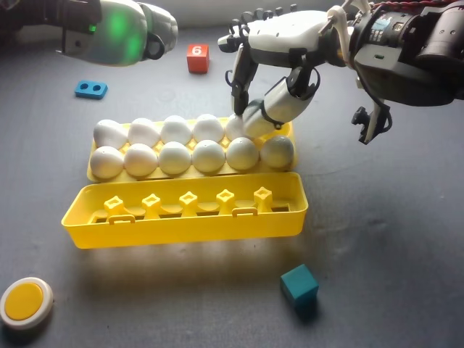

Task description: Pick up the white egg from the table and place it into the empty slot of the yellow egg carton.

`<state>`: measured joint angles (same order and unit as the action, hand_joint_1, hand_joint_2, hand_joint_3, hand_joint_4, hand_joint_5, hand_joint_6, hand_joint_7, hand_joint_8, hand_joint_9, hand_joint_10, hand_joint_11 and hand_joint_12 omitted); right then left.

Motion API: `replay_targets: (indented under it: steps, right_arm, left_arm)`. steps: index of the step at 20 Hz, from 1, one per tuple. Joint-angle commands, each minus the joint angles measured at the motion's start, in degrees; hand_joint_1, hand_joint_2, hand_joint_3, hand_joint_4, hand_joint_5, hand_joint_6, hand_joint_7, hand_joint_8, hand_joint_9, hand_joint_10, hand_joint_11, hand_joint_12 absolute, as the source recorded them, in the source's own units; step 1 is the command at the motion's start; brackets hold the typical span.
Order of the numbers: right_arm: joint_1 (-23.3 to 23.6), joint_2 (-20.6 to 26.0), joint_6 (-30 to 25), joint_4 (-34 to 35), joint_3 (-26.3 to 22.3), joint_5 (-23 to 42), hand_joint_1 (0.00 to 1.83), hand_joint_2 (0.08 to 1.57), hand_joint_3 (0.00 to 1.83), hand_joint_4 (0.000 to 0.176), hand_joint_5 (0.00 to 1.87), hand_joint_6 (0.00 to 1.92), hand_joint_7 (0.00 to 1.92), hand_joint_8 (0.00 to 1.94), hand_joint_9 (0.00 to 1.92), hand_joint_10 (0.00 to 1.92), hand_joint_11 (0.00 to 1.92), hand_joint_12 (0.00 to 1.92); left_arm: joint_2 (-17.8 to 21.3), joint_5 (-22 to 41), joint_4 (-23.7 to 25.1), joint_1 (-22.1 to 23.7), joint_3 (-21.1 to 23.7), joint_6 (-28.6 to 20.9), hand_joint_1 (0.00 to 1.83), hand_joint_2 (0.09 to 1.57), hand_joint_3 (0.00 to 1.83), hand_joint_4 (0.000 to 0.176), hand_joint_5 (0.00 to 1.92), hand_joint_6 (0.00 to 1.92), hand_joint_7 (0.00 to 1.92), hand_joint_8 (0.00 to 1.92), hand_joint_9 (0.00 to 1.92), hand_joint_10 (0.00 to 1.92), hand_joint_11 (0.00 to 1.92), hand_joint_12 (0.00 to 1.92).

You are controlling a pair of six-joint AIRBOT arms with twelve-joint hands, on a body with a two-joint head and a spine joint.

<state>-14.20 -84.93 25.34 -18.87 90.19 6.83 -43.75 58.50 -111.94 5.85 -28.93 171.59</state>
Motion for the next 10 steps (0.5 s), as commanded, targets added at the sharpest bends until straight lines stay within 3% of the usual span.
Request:
replay_targets:
  steps: [1,2,4,7,10]
  right_arm:
    - [-0.1,0.5,0.0,0.2,-0.1,4.1,0.75,0.97,0.0,0.083,0.93,0.02,0.17,0.01,0.0,0.0,0.0,0.0]
    - [0.0,0.5,0.0,0.2,-0.1,4.1,0.72,0.96,0.0,0.103,0.91,0.01,0.2,0.01,0.0,0.0,0.0,0.0]
    - [0.2,0.6,0.0,0.2,-0.1,4.1,0.72,0.92,0.0,0.119,0.89,0.0,0.28,0.0,0.0,0.0,0.0,0.0]
    - [0.4,1.0,0.0,0.2,-0.3,4.1,0.73,0.93,0.0,0.103,0.89,0.0,0.28,0.0,0.0,0.0,0.0,0.0]
    - [0.7,3.0,0.4,0.2,-2.1,4.4,0.74,0.92,0.0,0.112,0.9,0.01,0.29,0.0,0.0,0.0,0.0,0.0]
  left_arm:
    - [0.1,-1.5,5.2,0.9,0.0,0.2,0.0,1.27,0.0,0.0,0.09,0.01,0.06,0.0,0.02,0.0,0.0,0.0]
    - [0.1,-1.5,5.2,0.9,0.0,0.2,0.0,1.27,0.0,0.0,0.08,0.0,0.05,0.0,0.01,0.0,0.0,0.0]
    - [0.1,-1.5,5.2,0.9,0.0,0.2,0.0,1.27,0.0,0.0,0.08,0.0,0.06,0.0,0.02,0.01,0.0,0.0]
    - [0.1,-1.5,5.2,0.9,0.0,0.2,0.0,1.27,0.0,0.0,0.07,0.0,0.05,0.0,0.0,0.0,0.0,0.0]
    - [0.1,-1.5,5.2,0.9,0.0,0.2,0.0,1.26,0.0,0.0,0.08,0.0,0.06,0.0,0.01,0.0,0.0,0.0]
